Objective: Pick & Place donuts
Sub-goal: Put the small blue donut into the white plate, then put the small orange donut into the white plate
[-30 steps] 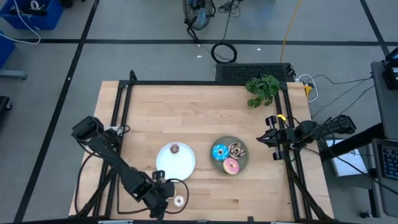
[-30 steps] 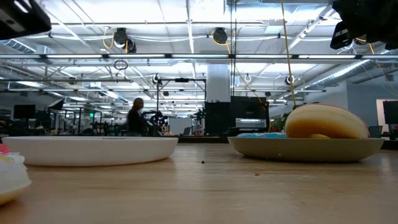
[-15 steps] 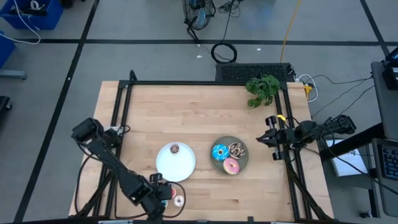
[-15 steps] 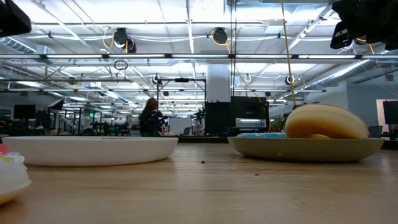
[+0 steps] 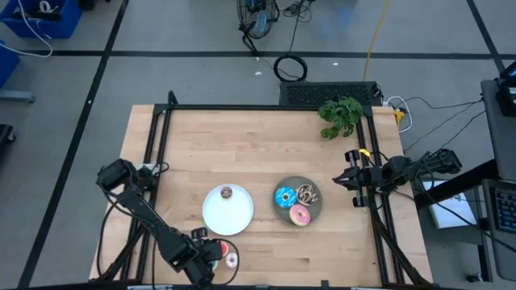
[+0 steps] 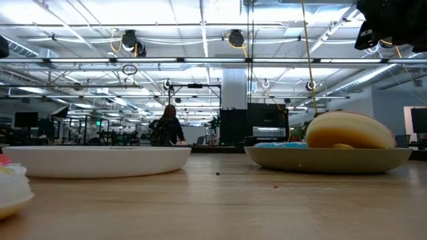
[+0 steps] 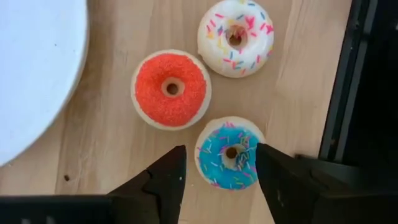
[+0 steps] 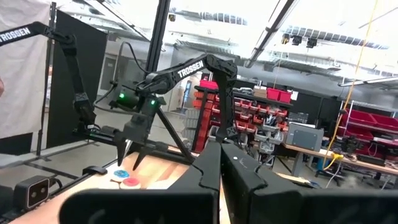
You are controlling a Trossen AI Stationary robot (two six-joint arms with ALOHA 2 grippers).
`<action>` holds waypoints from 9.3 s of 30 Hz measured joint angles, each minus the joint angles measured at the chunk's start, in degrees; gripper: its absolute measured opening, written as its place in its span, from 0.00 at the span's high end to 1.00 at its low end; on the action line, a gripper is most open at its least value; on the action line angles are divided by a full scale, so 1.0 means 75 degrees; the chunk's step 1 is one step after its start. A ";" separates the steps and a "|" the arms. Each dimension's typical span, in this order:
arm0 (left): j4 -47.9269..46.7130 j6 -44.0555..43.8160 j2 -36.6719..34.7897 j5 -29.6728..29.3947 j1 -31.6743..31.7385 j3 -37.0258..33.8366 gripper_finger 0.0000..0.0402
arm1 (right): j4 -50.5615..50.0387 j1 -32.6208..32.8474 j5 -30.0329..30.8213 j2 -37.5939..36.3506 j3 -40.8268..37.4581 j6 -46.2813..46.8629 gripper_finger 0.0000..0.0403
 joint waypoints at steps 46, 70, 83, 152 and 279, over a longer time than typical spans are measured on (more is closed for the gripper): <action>0.1195 0.0518 0.0482 0.1050 0.0193 -0.0687 0.91 | -0.0009 0.0000 -0.0003 0.0000 0.0003 0.0262 1.00; -0.2561 0.2401 -0.1142 -0.1409 0.1291 -0.0290 0.98 | 0.0050 -0.0003 -0.0003 0.0003 0.0001 0.0262 1.00; -0.1215 0.3867 -0.1142 -0.0527 0.2975 -0.1537 0.96 | 0.0047 -0.0002 -0.0003 0.0002 0.0001 0.0203 1.00; -0.1605 0.4047 -0.1154 0.0059 0.3397 -0.0941 0.39 | 0.0047 -0.0003 -0.0005 0.0003 0.0003 0.0172 1.00; -0.0390 0.3213 -0.3828 -0.1596 0.1918 -0.0944 0.90 | 0.0050 -0.0002 -0.0002 0.0001 0.0000 0.0055 1.00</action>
